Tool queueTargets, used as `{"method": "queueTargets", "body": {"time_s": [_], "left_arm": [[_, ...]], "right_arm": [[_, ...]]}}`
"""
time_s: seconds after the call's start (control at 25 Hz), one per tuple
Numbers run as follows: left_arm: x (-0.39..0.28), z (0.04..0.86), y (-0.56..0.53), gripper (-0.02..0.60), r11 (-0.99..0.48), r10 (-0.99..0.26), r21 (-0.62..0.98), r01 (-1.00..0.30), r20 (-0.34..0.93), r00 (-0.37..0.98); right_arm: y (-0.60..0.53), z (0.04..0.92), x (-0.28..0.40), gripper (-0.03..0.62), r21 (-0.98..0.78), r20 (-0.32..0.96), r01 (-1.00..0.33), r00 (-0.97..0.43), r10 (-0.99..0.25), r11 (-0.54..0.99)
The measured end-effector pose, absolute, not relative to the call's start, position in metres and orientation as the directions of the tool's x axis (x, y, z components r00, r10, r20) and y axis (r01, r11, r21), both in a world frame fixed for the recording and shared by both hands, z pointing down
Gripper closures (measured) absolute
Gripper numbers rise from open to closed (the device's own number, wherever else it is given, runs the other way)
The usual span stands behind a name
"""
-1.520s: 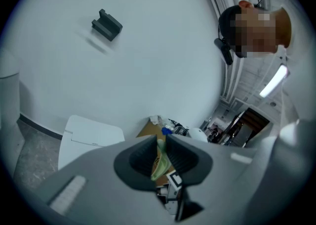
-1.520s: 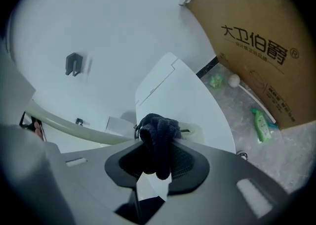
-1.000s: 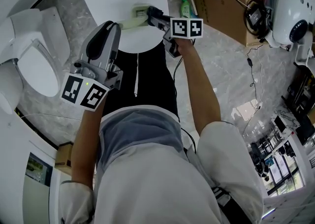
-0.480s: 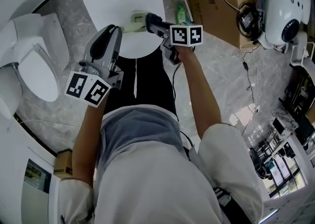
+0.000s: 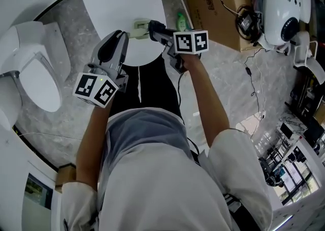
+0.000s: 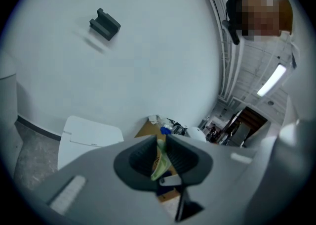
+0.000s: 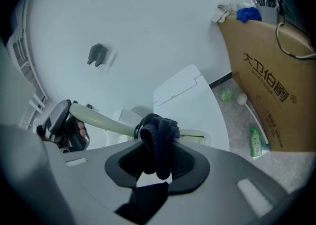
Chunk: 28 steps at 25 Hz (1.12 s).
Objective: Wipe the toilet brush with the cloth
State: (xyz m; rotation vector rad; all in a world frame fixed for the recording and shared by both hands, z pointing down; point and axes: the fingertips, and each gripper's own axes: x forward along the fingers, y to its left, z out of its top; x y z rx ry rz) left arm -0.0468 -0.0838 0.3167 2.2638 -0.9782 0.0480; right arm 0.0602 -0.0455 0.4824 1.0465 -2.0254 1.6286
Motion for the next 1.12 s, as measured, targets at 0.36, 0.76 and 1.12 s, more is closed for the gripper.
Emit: {"method": "queueTargets", "body": {"time_s": [0.36, 0.76, 1.12], "left_arm": [[-0.049, 0.316, -0.084, 0.581, -0.512, -0.621, 0.567, -0.645, 0.275, 0.734], [-0.051, 0.316, -0.082, 0.581, -0.518, -0.602, 0.585, -0.623, 0.268, 0.752], [-0.054, 0.316, -0.082, 0.581, -0.518, -0.574, 0.61, -0.6, 0.271, 0.772]], "right_arm": [[-0.046, 0.438, 0.052, 0.497, -0.677, 0.655, -0.724, -0.674, -0.343, 0.131], [-0.045, 0.39, 0.037, 0.497, -0.653, 0.641, -0.733, -0.669, -0.376, 0.189], [-0.047, 0.353, 0.022, 0.497, -0.594, 0.647, -0.755, -0.653, -0.394, 0.276]]}}
